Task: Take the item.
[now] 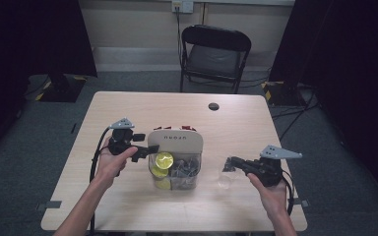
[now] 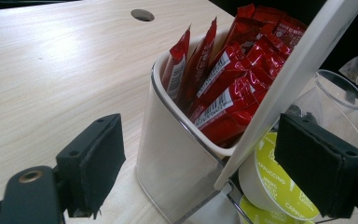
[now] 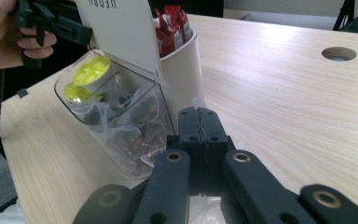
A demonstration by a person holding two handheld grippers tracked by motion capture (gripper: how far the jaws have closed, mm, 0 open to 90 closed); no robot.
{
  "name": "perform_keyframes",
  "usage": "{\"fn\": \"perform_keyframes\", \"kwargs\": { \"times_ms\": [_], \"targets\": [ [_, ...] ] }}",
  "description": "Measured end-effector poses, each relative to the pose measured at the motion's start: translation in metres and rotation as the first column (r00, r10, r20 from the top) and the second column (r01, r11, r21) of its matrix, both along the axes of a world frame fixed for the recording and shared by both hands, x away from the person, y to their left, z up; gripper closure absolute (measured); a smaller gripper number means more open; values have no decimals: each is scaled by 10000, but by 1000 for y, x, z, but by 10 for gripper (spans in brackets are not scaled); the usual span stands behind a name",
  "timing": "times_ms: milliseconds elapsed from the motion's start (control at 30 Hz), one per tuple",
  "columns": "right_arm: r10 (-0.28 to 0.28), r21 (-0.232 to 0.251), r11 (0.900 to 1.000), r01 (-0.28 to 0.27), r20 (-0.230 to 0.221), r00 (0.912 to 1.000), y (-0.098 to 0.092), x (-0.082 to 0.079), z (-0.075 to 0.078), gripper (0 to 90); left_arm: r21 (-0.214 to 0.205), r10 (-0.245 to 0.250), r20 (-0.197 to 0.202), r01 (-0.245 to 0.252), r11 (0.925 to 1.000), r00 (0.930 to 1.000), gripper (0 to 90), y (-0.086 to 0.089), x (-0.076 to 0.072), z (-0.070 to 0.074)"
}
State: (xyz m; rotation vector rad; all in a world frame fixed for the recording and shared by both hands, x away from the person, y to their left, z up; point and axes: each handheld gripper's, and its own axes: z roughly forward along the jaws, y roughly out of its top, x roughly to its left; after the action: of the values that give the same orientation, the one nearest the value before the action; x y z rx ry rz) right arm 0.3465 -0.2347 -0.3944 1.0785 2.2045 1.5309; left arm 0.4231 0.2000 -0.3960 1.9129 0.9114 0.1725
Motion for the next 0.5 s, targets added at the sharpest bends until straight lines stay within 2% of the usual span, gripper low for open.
{"fn": "perform_keyframes", "kwargs": {
  "times_ms": [133, 500],
  "targets": [
    [12, -131, 9999, -12, -58, 10000, 2, 3, -4, 900, -82, -31, -11, 31, 10000, 10000, 155, 1, 0, 0],
    [-108, -192, 9998, 103, -278, 9996, 1, 7, -12, 900, 29, -1, -40, 1, 10000, 10000, 158, -2, 0, -1]
  ]
}}
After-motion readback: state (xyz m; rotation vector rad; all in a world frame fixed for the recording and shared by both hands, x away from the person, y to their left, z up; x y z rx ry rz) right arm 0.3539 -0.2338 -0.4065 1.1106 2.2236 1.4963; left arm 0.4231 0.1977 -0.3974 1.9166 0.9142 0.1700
